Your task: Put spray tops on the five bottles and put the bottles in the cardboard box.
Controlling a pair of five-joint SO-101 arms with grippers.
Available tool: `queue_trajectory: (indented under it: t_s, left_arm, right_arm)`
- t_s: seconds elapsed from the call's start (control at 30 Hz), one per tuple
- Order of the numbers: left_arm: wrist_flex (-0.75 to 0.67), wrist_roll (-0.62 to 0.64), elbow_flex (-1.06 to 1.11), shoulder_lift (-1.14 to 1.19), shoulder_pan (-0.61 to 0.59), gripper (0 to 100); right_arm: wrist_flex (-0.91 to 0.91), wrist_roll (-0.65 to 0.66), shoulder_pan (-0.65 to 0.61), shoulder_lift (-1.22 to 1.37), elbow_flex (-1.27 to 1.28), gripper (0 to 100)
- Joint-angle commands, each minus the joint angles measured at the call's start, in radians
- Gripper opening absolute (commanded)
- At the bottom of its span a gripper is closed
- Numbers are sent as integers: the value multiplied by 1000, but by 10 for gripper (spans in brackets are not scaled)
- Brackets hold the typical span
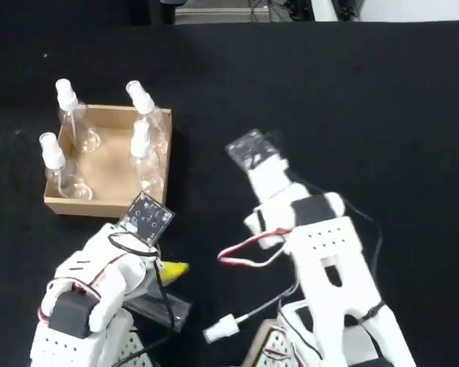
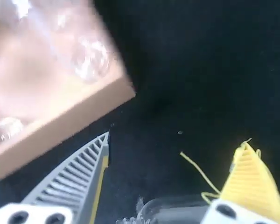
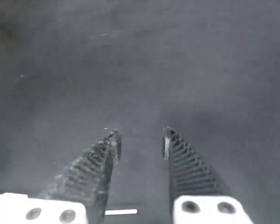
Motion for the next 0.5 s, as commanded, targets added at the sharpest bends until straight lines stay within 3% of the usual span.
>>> queue_trajectory:
  t_s: [0.0, 0.13, 0.3, 0.47]
  left_arm:
    - [14, 15, -170, 133, 4, 382]
    - [78, 12, -366, 437, -15, 382]
    - [302, 8, -605, 787, -10, 382]
    - [411, -110, -682, 1028, -10, 382]
  right_arm:
    - [83, 0, 87, -25, -125, 128]
    - [140, 5, 150, -25, -191, 128]
    - [147, 0, 172, -25, -189, 128]
    - [143, 0, 172, -27, -180, 128]
